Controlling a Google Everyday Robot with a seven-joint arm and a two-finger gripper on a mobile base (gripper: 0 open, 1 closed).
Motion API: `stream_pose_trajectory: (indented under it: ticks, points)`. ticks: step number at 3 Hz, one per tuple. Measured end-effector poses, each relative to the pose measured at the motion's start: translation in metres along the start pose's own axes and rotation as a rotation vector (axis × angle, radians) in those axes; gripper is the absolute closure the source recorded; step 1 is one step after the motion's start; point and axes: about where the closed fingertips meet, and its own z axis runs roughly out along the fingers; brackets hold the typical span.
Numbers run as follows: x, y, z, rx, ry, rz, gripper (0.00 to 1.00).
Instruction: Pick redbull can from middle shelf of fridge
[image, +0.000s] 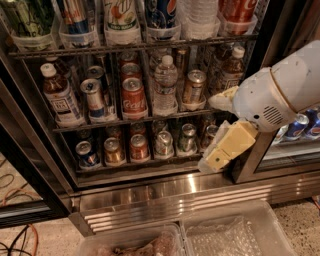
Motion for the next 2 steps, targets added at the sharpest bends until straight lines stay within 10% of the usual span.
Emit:
stream_pose_trajectory:
  ticks: [2]
  points:
    - [-0.003, 0.000, 0.011, 0.018, -0.045, 0.010, 0.00]
